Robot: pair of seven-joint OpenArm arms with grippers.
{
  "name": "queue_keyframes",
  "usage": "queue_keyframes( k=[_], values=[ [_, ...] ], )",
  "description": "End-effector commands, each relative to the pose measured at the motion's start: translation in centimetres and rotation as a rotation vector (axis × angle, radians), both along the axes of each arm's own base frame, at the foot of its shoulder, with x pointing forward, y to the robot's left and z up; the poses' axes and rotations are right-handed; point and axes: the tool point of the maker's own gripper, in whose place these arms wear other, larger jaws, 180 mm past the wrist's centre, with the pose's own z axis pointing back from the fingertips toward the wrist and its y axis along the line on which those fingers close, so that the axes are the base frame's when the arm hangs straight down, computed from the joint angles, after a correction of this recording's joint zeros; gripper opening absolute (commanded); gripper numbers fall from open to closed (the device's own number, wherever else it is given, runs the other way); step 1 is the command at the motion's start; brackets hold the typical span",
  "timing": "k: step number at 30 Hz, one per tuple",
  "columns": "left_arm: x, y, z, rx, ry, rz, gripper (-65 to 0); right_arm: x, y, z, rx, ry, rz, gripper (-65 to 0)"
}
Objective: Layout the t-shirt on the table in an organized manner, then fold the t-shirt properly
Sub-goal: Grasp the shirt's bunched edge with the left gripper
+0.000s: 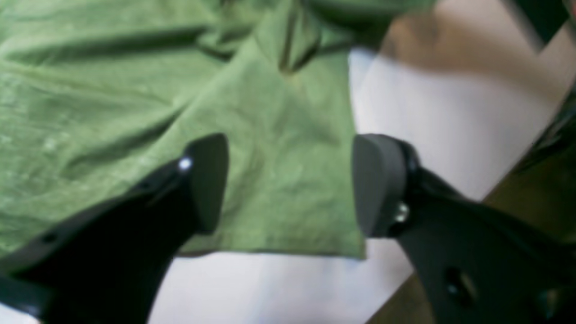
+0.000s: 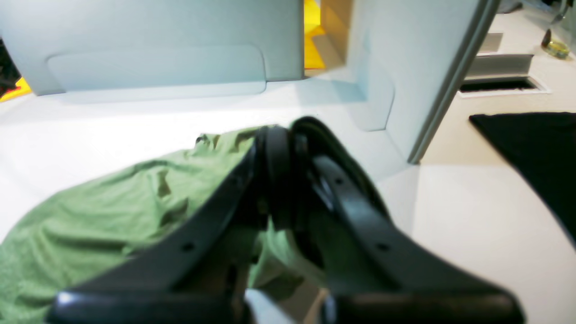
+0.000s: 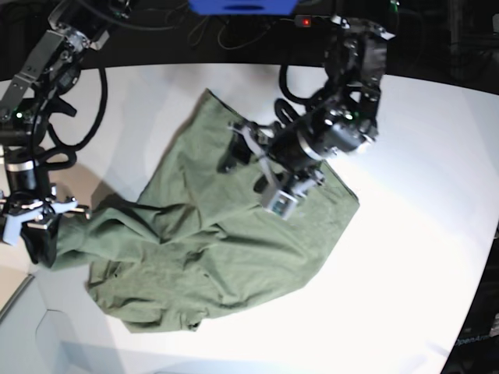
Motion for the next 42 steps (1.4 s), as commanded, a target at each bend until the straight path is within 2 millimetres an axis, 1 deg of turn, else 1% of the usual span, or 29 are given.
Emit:
queue_keyframes(
  k=[1,2,4,6,8,12,14,17,20,23,26,30,32,37,38,40,41,42],
  values=[
    [0.1,-0.6,0.2,0.014,-0.024,-0.016,-21.9,0.2,-0.2,1.8,-0.031,-0.056,0.002,-65.0],
    [-0.3,-0.9,-0.5,0.046,-0.019,-0.033,-21.8,0.2,-0.2,1.7,-0.037,-0.051,-0.003,-65.0],
    [-1.4,-2.6,-1.7,0.1,-0.01,-0.087,-21.8,0.2,-0.3,1.5,-0.053,-0.041,-0.01,-65.0],
    [-2.4,-3.9,-3.5,0.164,0.01,-0.136,-21.8,0.2,-0.4,1.4,-0.057,-0.037,-0.013,-65.0],
    [-3.2,-5.3,-4.6,0.2,0.022,-0.173,-21.8,0.2,-0.3,1.4,-0.054,-0.036,-0.011,-65.0],
    [-4.4,-8.1,-5.2,0.212,0.038,-0.224,-21.8,0.4,0.0,1.0,-0.036,-0.032,-0.008,-65.0],
    [-4.6,-8.6,-5.5,0.237,0.033,-0.238,-21.8,0.4,0.1,0.8,-0.031,-0.027,-0.009,-65.0],
    [-4.8,-8.5,-6.0,0.286,0.018,-0.255,-21.8,0.4,0.1,0.7,-0.028,-0.025,-0.009,-65.0],
    [-4.7,-7.6,-6.3,0.341,0.003,-0.251,-21.8,0.6,0.8,0.6,-0.028,-0.024,0.011,-65.0],
    [-5.1,-6.4,-7.6,0.391,0.01,-0.252,-21.8,0.6,0.9,0.6,-0.028,-0.024,0.014,-65.0],
    [-5.5,-6.1,-8.6,0.415,0.035,-0.263,-21.8,0.6,0.9,0.6,-0.028,-0.024,0.015,-65.0],
    [-5.7,-5.6,-9.2,0.429,0.051,-0.262,-21.8,0.6,0.9,0.6,-0.028,-0.024,0.015,-65.0],
    [-6.1,-4.8,-10.1,0.45,0.065,-0.272,-21.8,0.6,0.8,0.7,-0.03,-0.024,0.012,-65.0],
    [-7.3,-4.2,-12.4,0.484,0.129,-0.295,-22.2,0.6,0.8,0.6,-0.03,-0.024,0.014,-65.0],
    [-7.6,-3.9,-12.8,0.493,0.139,-0.301,-23.5,0.6,0.8,0.6,-0.03,-0.024,0.014,-65.0],
    [-7.8,-3.5,-13.4,0.503,0.152,-0.308,-31.2,0.6,0.8,0.6,-0.03,-0.023,0.012,-65.0],
    [-7.9,-3.4,-13.5,0.504,0.16,-0.305,-37.2,0.6,0.7,0.6,-0.03,-0.023,0.011,-65.0],
    [-7.9,-3.3,-13.6,0.506,0.163,-0.306,-45.0,0.6,0.7,0.6,-0.03,-0.023,0.011,-65.0]
  ],
)
